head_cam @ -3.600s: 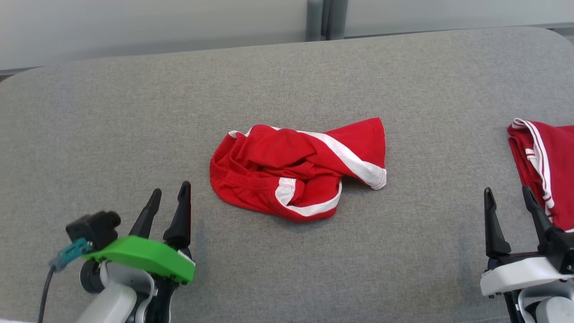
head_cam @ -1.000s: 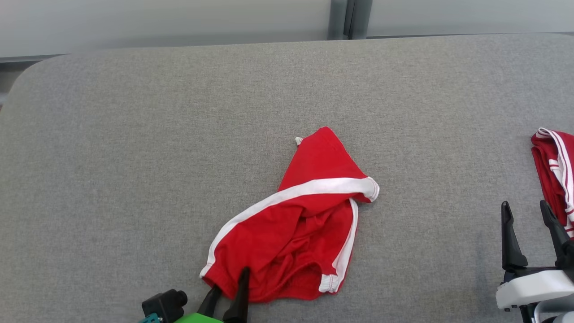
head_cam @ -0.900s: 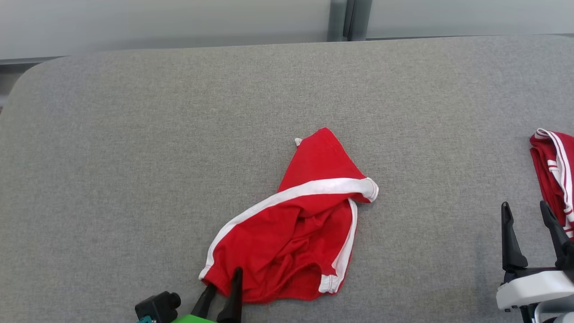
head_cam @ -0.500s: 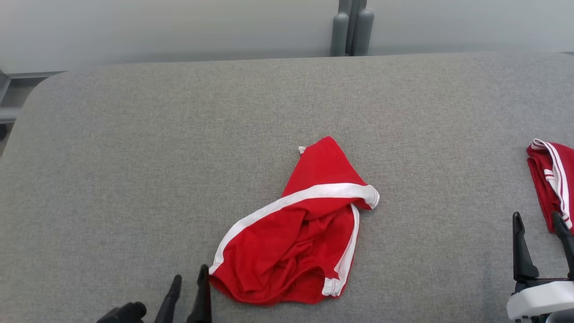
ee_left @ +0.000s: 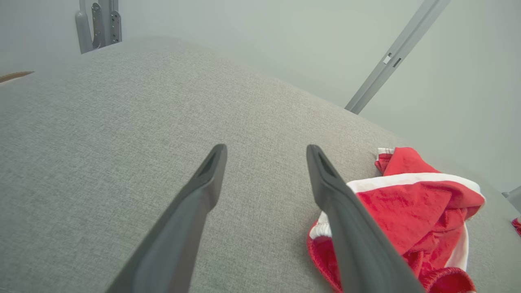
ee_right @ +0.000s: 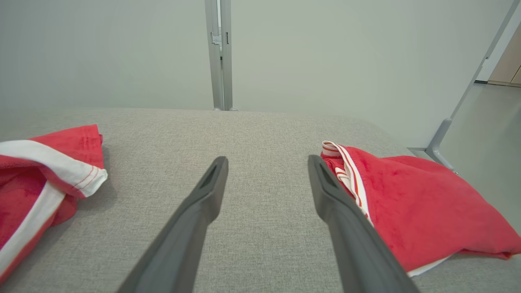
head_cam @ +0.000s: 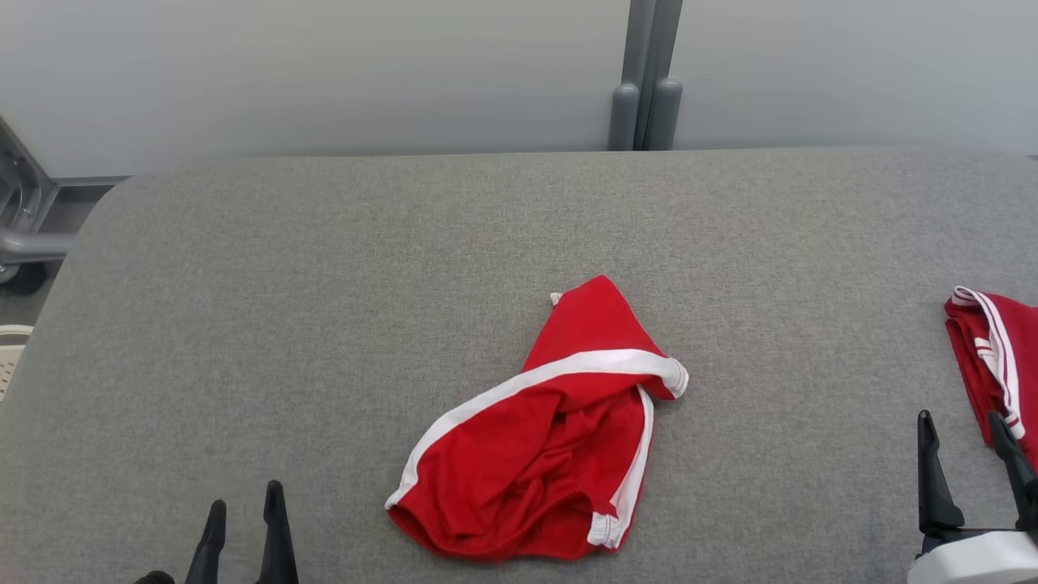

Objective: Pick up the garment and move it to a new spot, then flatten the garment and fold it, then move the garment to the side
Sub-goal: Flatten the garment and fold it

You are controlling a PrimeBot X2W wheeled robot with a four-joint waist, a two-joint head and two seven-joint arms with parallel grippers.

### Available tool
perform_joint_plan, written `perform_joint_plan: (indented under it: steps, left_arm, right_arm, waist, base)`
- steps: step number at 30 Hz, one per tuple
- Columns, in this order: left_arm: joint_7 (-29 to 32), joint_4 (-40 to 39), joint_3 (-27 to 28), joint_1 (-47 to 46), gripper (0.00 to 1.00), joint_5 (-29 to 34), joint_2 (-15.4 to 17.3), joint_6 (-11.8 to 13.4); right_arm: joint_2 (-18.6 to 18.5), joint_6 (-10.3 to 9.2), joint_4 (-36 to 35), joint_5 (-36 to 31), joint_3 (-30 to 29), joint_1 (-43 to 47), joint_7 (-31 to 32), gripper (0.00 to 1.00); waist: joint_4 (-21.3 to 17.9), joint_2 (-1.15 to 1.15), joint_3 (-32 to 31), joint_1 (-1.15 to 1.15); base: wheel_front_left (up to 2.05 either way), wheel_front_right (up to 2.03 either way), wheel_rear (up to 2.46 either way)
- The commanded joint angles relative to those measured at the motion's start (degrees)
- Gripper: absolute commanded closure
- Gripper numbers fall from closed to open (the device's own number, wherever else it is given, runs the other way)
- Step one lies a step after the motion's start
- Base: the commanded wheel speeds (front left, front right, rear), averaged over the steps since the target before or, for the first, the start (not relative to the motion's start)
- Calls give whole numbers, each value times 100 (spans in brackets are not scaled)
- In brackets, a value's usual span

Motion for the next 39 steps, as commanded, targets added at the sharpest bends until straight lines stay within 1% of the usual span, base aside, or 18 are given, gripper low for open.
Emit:
perform_joint_plan:
  steps: [1, 6, 9, 14, 16, 18, 21, 23, 26, 28, 30, 35, 39]
  left_arm:
    - [-14, -50, 172, 149, 0, 80, -54, -73]
    - [-14, -149, 548, 363, 0, 237, -210, -248]
    - [-14, -98, 648, 400, 0, 286, -199, -398]
    - [-15, 197, 573, 67, 0, 455, -27, -680]
    - [-15, 371, 517, -127, 0, 465, -6, -793]
    - [-14, 585, 466, -353, 0, 532, 37, -871]
    - [-15, 789, 436, -603, 0, 541, -8, -917]
    - [-14, 1011, 399, -795, 0, 609, -24, -971]
    - [-15, 1288, 482, -1002, 0, 724, -95, -1008]
    - [-15, 1428, 528, -1083, 0, 805, -222, -1042]
    - [-14, 1536, 599, -1133, 0, 907, -315, -1090]
    - [-15, 1668, 720, -1220, 0, 1147, -592, -1228]
    - [-15, 1731, 756, -1215, 0, 1305, -731, -1323]
  right_arm:
    - [35, -8, 13, -40, 2, 96, -16, 0]
    - [136, -8, -1, -70, -17, 159, -16, 0]
    - [168, -8, 41, -93, -19, 181, -16, 0]
    - [67, -8, 259, -190, 329, -124, -16, 0]
    - [23, -8, 384, -199, 446, -261, -16, 0]
    - [0, -8, 512, -199, 506, -389, -16, 0]
    - [-25, -8, 641, -220, 551, -524, -16, 0]
    - [-37, -8, 787, -235, 684, -633, -17, 0]
    - [-23, -8, 965, -239, 946, -787, -17, 0]
    - [1, -8, 1027, -239, 1181, -865, -16, 0]
    - [27, -8, 1000, -183, 1270, -926, -16, 0]
    - [105, -8, 834, -156, 1343, -829, -16, 0]
    - [93, -8, 793, -141, 1327, -748, -16, 0]
  waist:
    - [-29, 0, -99, 0]
    - [-47, 0, -218, 0]
    - [-46, 0, -255, 0]
    - [-64, 0, -222, 0]
    - [-57, 0, -210, 0]
    - [-34, 0, -202, 0]
    - [-10, 0, -202, 0]
    - [-15, 0, -213, 0]
    - [-67, 0, -237, 0]
    - [-97, 0, -243, 0]
    - [-113, 0, -246, 0]
    - [-86, 0, -239, 0]
    - [-66, 0, -250, 0]
  base:
    - [0, 0, 0]
    - [0, 0, 0]
    - [0, 0, 0]
    - [0, 0, 0]
    - [0, 0, 0]
    - [0, 0, 0]
    - [0, 0, 0]
    - [0, 0, 0]
    - [0, 0, 0]
    - [0, 0, 0]
    - [0, 0, 0]
    - [0, 0, 0]
    - [0, 0, 0]
